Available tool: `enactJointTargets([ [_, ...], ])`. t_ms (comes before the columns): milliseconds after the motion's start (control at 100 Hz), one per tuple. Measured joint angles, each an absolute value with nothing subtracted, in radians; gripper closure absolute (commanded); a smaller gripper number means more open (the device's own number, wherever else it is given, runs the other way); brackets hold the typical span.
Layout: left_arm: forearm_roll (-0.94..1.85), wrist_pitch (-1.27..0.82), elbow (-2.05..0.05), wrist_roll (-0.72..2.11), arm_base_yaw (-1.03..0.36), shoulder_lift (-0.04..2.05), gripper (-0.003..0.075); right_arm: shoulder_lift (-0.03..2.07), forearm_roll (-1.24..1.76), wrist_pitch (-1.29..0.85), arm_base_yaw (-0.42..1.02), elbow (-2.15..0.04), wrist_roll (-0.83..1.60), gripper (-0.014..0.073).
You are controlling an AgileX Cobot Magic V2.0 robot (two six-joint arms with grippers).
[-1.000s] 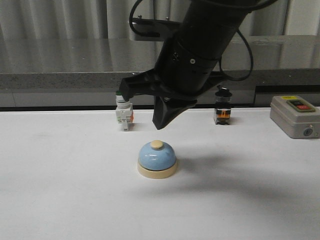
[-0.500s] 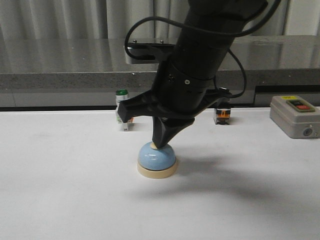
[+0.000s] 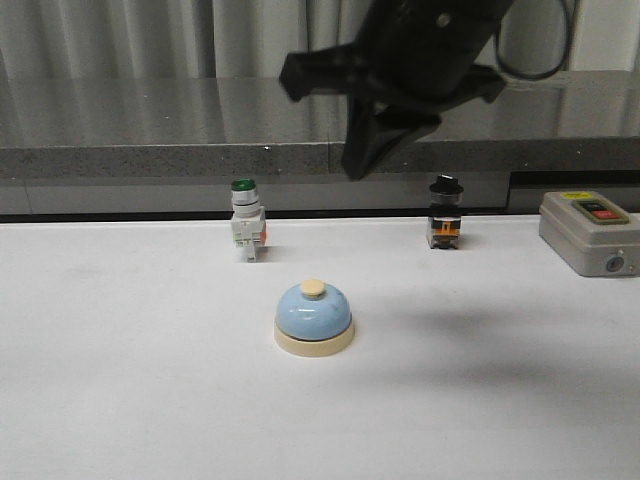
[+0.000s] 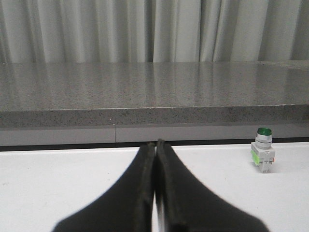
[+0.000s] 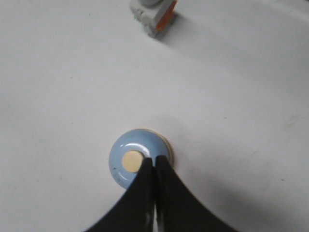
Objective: Place and press bell with both arms
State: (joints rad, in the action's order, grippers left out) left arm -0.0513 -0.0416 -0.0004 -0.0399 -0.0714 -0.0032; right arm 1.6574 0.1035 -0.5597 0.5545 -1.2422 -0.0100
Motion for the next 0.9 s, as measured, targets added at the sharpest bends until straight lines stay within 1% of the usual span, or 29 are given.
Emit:
enactJointTargets([
  [250, -0.051, -0.042, 0.000, -0.040, -0.071, -0.003, 0.0740, 1.436, 0.072, -0.559, 0.421, -1.079, -0.010, 0.0653],
  [520, -0.051, -0.042, 0.000, -0.040, -0.071, -0.003, 0.0740, 1.104, 0.064, -0.539, 0.272, -0.825, -0.010, 0.0653],
  [660, -0.051, -0.042, 0.000, -0.040, -0.071, -0.003, 0.0740, 0.907, 0.064, -0.515, 0.234, -0.692, -0.010, 0.0653],
  [900, -0.051, -0.042, 0.000, -0.040, -0.071, -0.003, 0.0740, 0.581, 0.064, -0.495, 0.225, -0.503, -0.010, 0.0653],
])
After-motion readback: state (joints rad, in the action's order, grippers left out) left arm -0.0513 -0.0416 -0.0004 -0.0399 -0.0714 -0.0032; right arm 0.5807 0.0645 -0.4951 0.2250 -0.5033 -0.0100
